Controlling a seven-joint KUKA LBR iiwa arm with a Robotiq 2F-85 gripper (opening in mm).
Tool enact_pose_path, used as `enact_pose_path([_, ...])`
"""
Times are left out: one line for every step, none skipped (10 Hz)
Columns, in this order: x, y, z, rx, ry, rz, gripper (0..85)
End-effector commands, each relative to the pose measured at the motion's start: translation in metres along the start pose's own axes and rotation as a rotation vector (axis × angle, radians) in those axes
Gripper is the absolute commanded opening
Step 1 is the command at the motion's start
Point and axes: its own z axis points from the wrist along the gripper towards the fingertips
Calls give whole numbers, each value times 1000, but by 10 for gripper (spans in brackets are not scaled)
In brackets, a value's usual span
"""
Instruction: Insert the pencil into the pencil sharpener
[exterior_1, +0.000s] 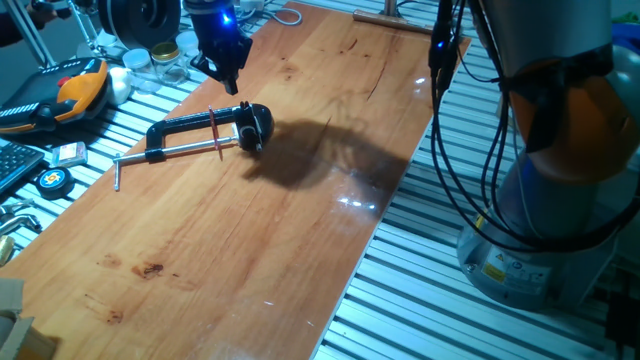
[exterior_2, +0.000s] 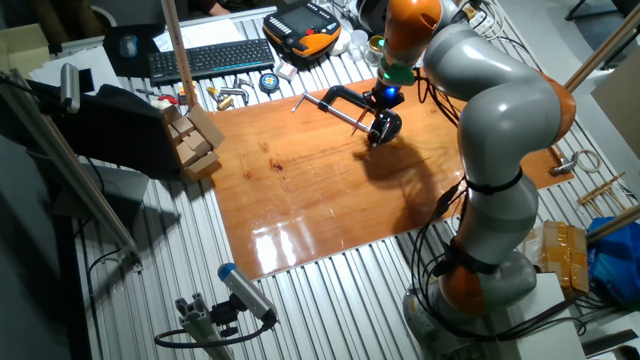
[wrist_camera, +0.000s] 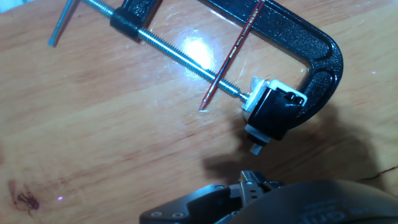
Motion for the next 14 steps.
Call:
enact_pose_path([0,0,0,-1,3,-6,0])
enact_pose_path([0,0,0,-5,6,-11,0])
enact_pose_path([0,0,0,-5,4,-11,0])
enact_pose_path([0,0,0,-3,-6,-11,0])
enact_pose_path([0,0,0,5,-21,-6,0])
enact_pose_path([0,0,0,2,-22,-4,0])
enact_pose_path([0,0,0,-15,-7,-4,0])
enact_pose_path([0,0,0,-11,6,-10,0])
enact_pose_path([0,0,0,-8,23,-13,0])
enact_pose_path([0,0,0,-5,30,-18,0])
enact_pose_path([0,0,0,-3,32,-22,0])
enact_pose_path([0,0,0,3,26,-22,0])
enact_pose_path([0,0,0,10,17,-20,0])
enact_pose_path([0,0,0,3,11,-9,0])
